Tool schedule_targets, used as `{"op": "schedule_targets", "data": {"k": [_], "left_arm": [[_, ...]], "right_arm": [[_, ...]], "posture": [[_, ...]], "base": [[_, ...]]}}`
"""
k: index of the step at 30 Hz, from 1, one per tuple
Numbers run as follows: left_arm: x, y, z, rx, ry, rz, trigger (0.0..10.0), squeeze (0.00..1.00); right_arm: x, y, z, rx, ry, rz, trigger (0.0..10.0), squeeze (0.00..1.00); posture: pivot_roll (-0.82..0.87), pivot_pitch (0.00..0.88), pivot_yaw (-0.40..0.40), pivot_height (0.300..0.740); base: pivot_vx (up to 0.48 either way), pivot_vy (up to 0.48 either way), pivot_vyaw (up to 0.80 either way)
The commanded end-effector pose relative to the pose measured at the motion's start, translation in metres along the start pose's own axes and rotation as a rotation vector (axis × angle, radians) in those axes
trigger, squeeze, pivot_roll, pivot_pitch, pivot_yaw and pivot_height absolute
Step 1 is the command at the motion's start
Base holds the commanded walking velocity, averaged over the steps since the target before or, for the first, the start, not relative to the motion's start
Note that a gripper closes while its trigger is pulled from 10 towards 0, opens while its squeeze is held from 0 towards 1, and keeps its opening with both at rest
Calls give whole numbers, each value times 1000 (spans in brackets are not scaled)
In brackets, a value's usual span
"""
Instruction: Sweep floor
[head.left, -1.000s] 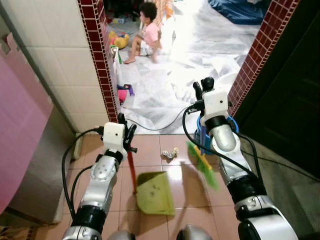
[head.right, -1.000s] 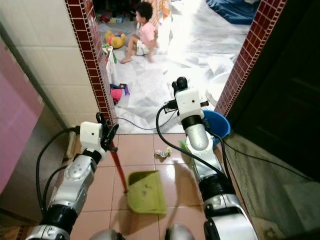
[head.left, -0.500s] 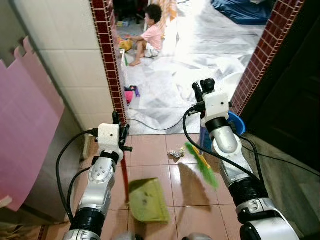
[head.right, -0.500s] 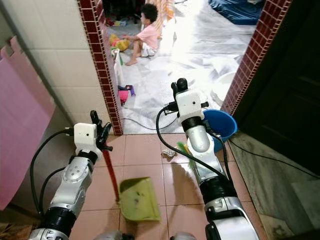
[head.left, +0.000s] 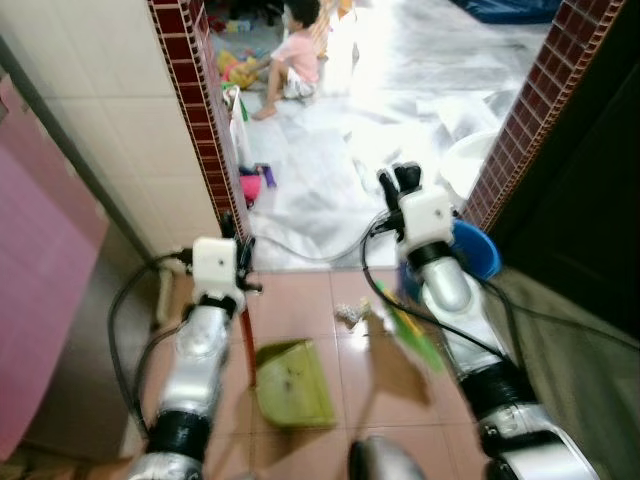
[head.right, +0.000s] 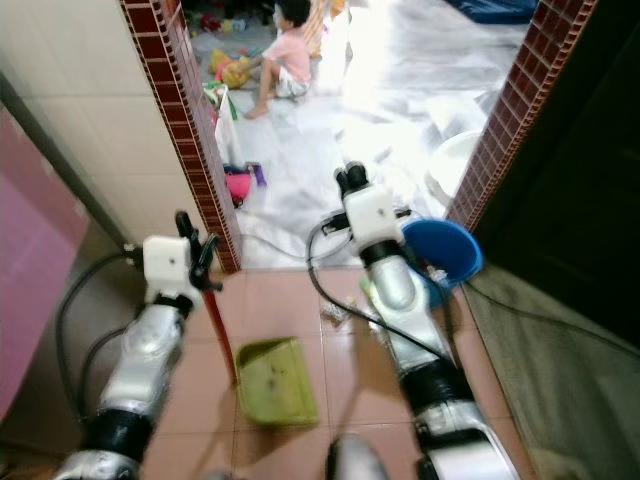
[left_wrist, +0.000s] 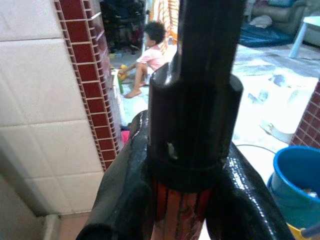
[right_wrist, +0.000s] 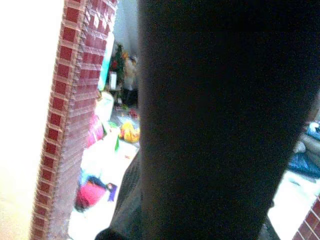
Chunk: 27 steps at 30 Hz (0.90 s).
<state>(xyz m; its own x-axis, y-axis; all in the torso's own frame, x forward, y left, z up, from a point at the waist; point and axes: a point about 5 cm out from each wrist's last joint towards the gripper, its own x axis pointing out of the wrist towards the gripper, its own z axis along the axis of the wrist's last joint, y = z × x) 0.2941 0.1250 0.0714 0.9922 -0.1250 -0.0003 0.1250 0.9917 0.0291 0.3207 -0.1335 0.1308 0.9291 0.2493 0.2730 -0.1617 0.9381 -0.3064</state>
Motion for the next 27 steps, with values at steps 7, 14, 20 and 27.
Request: {"op": "schedule_targets", "data": {"k": [7, 14, 20, 27], "left_arm": [[-4, 18, 15, 53, -85, 46, 10000, 0], [-4, 23, 18, 82, -94, 76, 10000, 0], [-5, 24, 18, 94, -105, 105, 10000, 0], [-7, 26, 3, 80, -58, 179, 10000, 0]], "right_arm": [[-11, 9, 7, 18, -39, 9, 10000, 0], [-14, 11, 7, 32, -27, -3, 10000, 0], [-10, 7, 9, 62, -19, -7, 10000, 0], [-7, 12, 9, 69, -18, 3, 10000, 0]], "posture": [[-16, 0, 36, 740], [-22, 0, 42, 740], [-13, 0, 27, 740], [-11, 0, 20, 740]], "base": [[453, 0, 0], [452, 0, 0], [454, 0, 0], [0, 0, 0]]}}
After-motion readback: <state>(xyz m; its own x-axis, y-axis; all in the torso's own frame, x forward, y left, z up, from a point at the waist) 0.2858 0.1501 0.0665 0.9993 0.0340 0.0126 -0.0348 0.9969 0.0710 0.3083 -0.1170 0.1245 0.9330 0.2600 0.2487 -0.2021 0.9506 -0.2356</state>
